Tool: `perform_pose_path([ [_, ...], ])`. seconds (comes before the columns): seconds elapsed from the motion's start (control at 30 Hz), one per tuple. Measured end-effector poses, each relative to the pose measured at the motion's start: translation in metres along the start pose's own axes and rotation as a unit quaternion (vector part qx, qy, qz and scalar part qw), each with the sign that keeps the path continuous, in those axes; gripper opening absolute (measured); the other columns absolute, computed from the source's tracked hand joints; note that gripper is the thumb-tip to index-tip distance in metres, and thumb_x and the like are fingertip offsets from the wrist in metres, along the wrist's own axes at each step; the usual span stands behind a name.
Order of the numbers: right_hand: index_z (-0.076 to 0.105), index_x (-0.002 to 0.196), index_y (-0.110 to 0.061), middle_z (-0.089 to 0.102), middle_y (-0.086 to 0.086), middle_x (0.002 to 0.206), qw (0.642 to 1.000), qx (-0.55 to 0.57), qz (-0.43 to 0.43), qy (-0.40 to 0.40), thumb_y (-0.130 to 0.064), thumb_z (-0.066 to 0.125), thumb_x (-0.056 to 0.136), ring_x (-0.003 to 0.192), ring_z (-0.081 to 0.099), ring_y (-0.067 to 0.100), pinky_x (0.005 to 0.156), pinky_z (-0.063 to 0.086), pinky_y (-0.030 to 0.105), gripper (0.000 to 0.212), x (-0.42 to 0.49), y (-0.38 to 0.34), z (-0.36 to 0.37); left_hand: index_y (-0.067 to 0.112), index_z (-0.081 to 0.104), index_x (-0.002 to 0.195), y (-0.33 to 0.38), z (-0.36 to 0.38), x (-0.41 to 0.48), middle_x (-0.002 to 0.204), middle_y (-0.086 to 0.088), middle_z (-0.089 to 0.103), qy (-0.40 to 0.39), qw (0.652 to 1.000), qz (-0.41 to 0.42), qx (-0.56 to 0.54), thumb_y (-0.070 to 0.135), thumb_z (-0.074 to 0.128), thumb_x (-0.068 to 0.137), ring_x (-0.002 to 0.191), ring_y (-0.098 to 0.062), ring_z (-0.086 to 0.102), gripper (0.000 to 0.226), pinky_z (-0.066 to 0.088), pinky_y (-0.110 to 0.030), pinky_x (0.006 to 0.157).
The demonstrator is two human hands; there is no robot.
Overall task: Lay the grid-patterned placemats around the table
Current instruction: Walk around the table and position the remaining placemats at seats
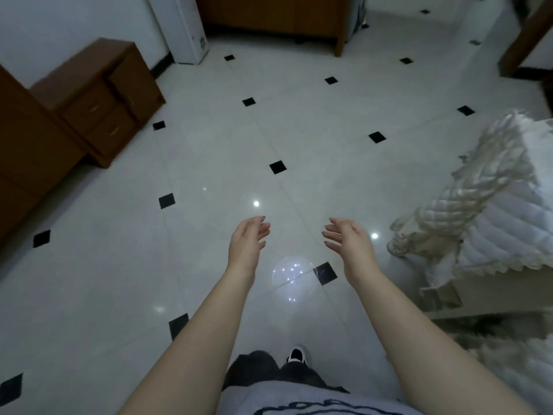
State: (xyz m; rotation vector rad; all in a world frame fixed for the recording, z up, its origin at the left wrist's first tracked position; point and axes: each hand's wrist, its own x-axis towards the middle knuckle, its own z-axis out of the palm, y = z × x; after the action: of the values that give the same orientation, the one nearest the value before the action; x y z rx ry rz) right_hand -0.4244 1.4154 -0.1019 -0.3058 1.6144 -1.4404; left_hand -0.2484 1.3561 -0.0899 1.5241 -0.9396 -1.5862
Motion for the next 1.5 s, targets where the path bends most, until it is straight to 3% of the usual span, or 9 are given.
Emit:
perform_pose_path([
  [0.47,0.065,0.098,-0.009,0.064,0.012,0.094,0.992,0.032,-0.007,0.122,-0.016,0.053,0.092,0.082,0.065,0.022,0.07,0.052,0.03,0.016,0.235,-0.094,0.041,0.013,0.065,0.106,0.112,0.141,0.247,0.108,-0.007,0.07,-0.113,0.992,0.005,0.055,0.027,0.052,0.093,0.103,-0.017,0.066,0.023,0.048,-0.039,0.098],
  [0.7,0.063,0.092,-0.01,0.062,0.009,0.089,0.973,0.09,-0.035,0.208,-0.012,0.05,0.093,0.08,0.063,0.023,0.075,0.052,0.034,0.014,0.341,-0.18,0.044,0.014,0.064,0.103,0.185,0.241,0.357,0.109,-0.008,0.068,-0.188,0.978,0.012,0.089,0.024,0.051,0.094,0.105,-0.02,0.065,0.019,0.047,-0.038,0.095],
  [0.87,0.061,0.101,-0.005,0.061,0.007,0.087,0.953,0.131,-0.017,0.275,-0.01,0.047,0.094,0.076,0.062,0.019,0.075,0.052,0.033,0.017,0.395,-0.204,0.019,0.017,0.065,0.098,0.199,0.318,0.4,0.107,-0.007,0.069,-0.263,0.958,0.0,0.116,0.024,0.051,0.094,0.104,-0.02,0.065,0.016,0.048,-0.038,0.095],
  [1.1,0.062,0.089,-0.012,0.061,0.006,0.086,0.928,0.174,-0.006,0.329,-0.011,0.046,0.095,0.077,0.063,0.018,0.08,0.052,0.035,0.017,0.494,-0.239,-0.039,0.016,0.065,0.101,0.202,0.455,0.459,0.108,-0.006,0.069,-0.327,0.93,-0.006,0.166,0.025,0.051,0.094,0.103,-0.017,0.065,0.017,0.049,-0.038,0.096],
  [1.5,0.063,0.096,-0.008,0.062,0.007,0.087,0.907,0.203,-0.04,0.368,-0.011,0.047,0.094,0.078,0.064,0.02,0.073,0.051,0.032,0.017,0.672,-0.364,-0.178,0.018,0.065,0.099,0.249,0.732,0.529,0.106,-0.006,0.069,-0.379,0.9,0.017,0.216,0.025,0.052,0.094,0.1,-0.016,0.066,0.016,0.049,-0.037,0.092],
])
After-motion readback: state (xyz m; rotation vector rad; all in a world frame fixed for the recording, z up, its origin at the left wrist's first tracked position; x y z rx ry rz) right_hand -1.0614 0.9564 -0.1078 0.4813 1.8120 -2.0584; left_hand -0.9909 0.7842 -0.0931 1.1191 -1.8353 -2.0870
